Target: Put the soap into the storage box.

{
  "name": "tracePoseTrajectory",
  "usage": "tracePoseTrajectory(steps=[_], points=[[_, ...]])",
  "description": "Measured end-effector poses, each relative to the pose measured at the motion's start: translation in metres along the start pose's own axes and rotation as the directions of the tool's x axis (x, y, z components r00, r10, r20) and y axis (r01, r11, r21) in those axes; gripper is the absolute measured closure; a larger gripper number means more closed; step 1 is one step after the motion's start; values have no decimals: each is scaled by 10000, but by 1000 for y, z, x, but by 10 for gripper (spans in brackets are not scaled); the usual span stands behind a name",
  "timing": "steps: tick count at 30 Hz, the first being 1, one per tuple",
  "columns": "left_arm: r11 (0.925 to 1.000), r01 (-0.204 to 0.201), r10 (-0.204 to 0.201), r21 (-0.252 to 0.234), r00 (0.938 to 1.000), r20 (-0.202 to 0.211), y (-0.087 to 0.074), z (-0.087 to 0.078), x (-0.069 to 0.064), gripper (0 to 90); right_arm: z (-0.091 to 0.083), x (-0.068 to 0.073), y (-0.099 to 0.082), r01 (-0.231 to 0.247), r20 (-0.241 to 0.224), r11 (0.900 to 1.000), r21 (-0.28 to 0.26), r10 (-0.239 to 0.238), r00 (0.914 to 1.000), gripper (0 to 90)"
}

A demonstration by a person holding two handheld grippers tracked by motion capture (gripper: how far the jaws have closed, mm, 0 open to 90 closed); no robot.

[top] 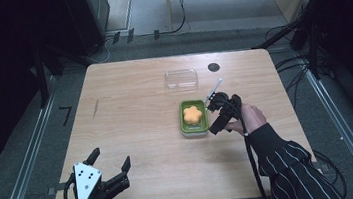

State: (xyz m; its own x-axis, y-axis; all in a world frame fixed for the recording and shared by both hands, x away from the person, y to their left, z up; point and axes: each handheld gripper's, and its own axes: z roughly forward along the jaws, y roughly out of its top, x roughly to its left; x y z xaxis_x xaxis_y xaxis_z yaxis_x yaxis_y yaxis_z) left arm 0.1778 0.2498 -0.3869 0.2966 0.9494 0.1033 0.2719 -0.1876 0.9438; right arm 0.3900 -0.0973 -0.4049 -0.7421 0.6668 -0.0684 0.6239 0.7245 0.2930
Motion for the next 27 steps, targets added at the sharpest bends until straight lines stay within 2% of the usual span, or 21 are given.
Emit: tracePoseTrajectory(steps=[13, 25, 27], points=[[10000, -1, 1, 7, 10000, -5, 0, 0, 0, 137, -5, -2, -38, -337, 65, 9988, 343, 335, 9994, 58], [10000, -2, 2, 14, 10000, 5, 0, 0, 0, 137, 5, 2, -82, -786, 31, 9920, 987, 787, 9969, 60], [10000, 17, -17, -9, 10000, -3, 0, 0, 0, 137, 6, 2, -89, -734, 69, 9912, 1102, 731, 9973, 60]])
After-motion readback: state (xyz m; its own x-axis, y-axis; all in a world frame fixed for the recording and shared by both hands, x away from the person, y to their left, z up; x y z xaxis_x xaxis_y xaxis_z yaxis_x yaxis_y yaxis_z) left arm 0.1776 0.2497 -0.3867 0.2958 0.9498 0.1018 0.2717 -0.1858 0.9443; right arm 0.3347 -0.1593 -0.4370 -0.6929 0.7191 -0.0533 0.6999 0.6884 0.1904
